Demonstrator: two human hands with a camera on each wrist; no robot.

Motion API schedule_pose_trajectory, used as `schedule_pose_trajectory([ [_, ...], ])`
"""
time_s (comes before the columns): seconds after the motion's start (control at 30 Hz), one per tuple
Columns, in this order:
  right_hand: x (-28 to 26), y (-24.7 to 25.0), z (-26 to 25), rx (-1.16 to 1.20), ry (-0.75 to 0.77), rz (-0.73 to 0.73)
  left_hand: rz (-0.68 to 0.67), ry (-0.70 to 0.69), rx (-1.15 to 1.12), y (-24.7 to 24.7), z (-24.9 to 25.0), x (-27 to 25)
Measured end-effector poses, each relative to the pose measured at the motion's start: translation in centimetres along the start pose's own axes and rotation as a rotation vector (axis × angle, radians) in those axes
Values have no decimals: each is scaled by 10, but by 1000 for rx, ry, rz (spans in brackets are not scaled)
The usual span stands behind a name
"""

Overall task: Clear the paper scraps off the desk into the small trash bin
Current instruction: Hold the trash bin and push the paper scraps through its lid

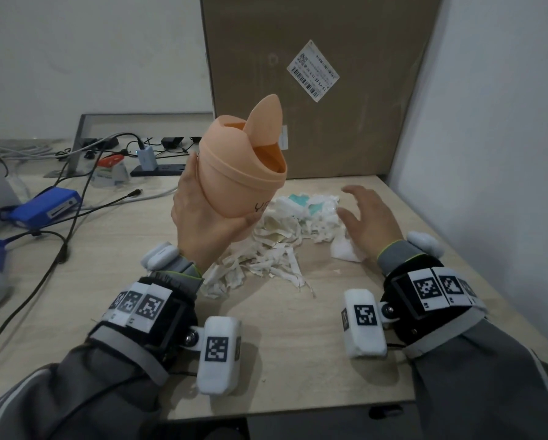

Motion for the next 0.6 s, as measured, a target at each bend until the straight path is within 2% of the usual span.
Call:
schedule_pose_trajectory([
  [0.07, -4, -12, -16, -76, 180, -127, -2, -3, 1, 0, 0, 0],
  [0.13, -4, -25, -12, -229, 160, -255, -4, -5, 6, 0, 0, 0],
  [0.2, -3, -30, -3, -295, 103, -307, -4, -6, 10, 0, 1, 0],
  [0.3, 1, -22, 0, -169, 41, -222, -8, -8, 13, 0, 0, 1],
  [0.47, 1, 13, 1, -139, -96, 72, -2, -10, 18, 1, 0, 1],
  [0.5, 0, 16, 5, -150, -138, 70, 0, -11, 19, 1, 1, 1],
  [0.6, -4, 11, 11, -296, -218, -68, 2, -11, 18, 1, 1, 1],
])
Point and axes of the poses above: each hand's wrist, its own x-axis towards the middle knuckle, its own y-axis out of the back of the hand, z = x × y, the point moved 5 cm from there along x, towards the middle knuckle, and after that the axes turned 13 degrees about -y, right-handed, at the moved point
